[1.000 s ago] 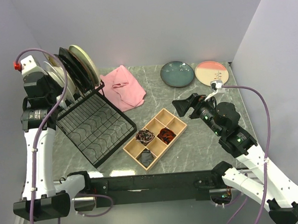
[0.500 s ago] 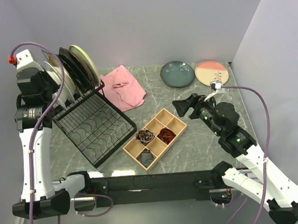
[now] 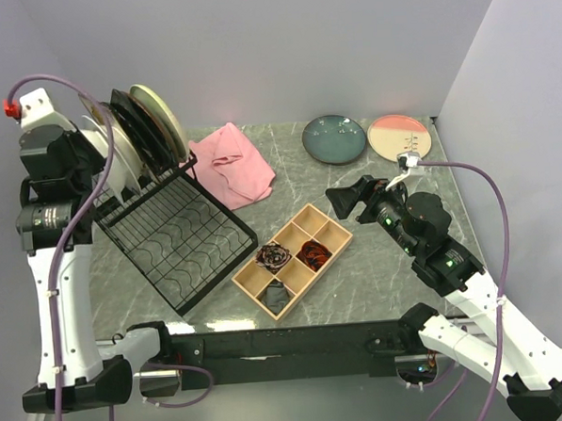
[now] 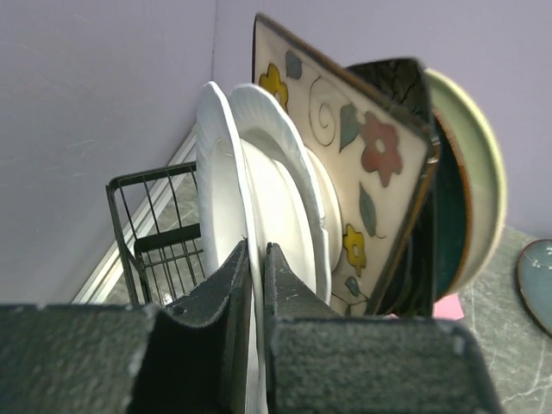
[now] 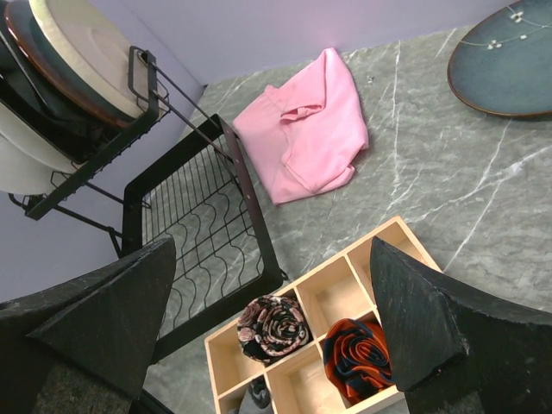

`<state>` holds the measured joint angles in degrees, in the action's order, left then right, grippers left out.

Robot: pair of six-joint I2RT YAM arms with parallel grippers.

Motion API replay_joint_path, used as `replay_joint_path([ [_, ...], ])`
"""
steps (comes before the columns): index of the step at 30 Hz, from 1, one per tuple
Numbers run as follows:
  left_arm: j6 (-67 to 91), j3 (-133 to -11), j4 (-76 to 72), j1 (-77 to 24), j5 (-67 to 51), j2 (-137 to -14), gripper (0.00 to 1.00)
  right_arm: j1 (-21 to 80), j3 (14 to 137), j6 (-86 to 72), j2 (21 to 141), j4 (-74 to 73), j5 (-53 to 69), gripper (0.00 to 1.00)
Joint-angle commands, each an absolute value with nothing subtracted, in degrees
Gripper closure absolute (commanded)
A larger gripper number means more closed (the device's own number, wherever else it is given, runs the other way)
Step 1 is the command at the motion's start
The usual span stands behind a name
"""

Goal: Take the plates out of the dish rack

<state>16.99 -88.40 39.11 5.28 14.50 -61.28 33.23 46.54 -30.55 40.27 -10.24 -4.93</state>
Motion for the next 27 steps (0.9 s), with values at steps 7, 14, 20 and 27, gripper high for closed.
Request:
replay_joint_path([
  [7,13.62,-102.39,35.69,5.54,15.82,-59.33,0.99,33.49,46.49,-29.62,39.81,-7.91,-5.71,0.01],
  [14,14.24,-101.52,35.51,5.62,13.63,-57.40,0.99,33.57,46.49,-29.36,39.55,-8.00,-6.24,0.01],
  [20,14.06,-101.51,34.72,5.62,9.58,-55.02,0.99,33.57,46.76,-29.53,39.81,-7.73,-5.63,0.01],
  [27,13.89,-111.08,36.04,5.62,6.51,-55.19,0.99,33.49,47.63,-29.97,39.90,-8.26,-5.89,0.01],
])
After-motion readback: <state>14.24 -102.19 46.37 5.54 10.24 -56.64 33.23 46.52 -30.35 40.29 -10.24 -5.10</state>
